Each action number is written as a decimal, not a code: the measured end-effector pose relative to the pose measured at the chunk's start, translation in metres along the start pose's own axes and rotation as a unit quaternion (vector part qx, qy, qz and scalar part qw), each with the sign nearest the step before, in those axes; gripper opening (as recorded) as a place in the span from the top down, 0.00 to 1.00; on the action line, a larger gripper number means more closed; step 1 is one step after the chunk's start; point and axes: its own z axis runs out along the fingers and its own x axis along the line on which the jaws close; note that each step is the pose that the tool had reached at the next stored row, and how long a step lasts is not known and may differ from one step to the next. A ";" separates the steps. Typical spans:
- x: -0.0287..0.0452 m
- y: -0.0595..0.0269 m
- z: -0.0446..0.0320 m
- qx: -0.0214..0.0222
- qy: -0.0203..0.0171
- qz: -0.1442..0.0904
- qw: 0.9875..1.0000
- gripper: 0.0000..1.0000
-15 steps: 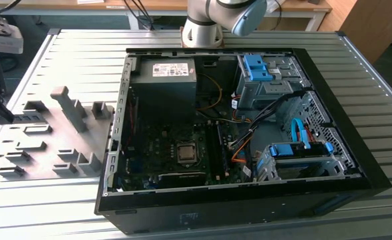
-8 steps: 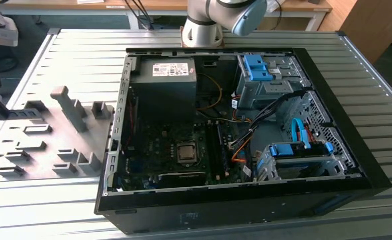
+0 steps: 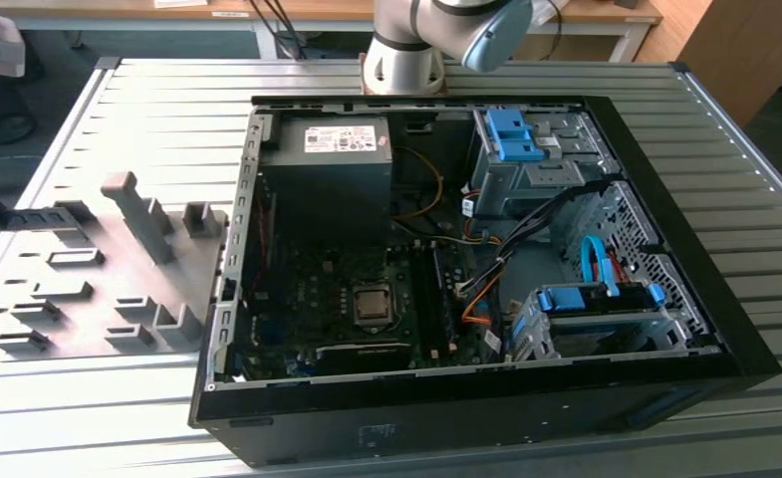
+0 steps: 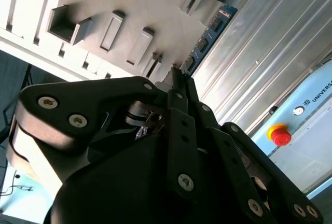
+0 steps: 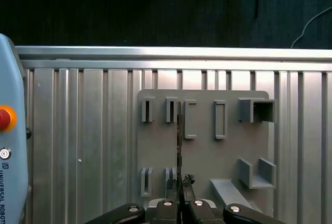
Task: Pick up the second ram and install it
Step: 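Pick up the second ram and move it above second insertion slot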
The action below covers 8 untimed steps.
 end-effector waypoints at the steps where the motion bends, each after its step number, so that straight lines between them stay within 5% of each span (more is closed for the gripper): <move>1: -0.0001 0.0000 -0.0020 0.000 0.000 0.000 1.000 0.86; 8: -0.0003 -0.0001 -0.0168 0.000 0.000 0.000 1.000 0.86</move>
